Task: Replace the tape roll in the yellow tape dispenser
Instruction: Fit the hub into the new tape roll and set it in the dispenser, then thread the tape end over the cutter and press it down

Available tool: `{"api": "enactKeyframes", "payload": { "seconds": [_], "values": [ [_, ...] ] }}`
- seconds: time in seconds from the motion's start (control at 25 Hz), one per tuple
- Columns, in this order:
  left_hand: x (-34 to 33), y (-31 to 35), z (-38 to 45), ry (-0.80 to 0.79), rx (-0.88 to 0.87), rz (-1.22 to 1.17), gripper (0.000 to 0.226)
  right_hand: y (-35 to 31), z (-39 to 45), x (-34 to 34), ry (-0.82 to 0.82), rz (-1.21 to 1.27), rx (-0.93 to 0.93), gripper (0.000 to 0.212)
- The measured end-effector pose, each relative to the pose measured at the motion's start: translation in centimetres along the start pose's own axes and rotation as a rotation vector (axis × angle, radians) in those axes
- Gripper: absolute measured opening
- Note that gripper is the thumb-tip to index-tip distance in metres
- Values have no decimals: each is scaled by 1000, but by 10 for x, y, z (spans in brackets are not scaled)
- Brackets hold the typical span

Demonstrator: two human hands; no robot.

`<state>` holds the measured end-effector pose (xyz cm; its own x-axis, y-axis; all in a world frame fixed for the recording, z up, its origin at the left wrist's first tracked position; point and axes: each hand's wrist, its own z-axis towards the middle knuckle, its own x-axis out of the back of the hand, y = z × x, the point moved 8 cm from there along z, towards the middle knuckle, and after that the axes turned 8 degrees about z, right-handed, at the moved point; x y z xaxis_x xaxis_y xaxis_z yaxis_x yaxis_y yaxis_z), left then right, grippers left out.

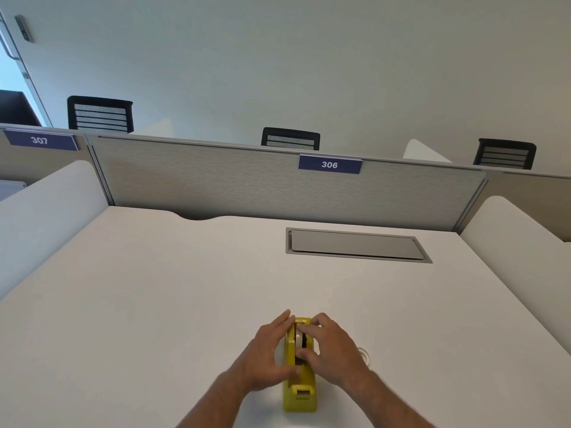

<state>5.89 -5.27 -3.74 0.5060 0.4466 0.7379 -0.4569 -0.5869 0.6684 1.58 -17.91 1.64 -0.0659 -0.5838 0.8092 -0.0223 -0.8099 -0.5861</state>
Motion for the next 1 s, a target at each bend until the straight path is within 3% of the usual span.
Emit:
{"api": "enactKeyframes", "payload": {
  "seconds": [0.16,0.72,1.0],
  "values": [
    [-3,-3,0,-3,-23,96,120,2,2,0,-54,20,-12,47],
    [-5,-11,6,19,1,40,128,-1,5,2,-109,-24,3,52],
    [-3,-10,4,35,-3,2,124,-6,8,14,-23,24,39,18]
  ]
}}
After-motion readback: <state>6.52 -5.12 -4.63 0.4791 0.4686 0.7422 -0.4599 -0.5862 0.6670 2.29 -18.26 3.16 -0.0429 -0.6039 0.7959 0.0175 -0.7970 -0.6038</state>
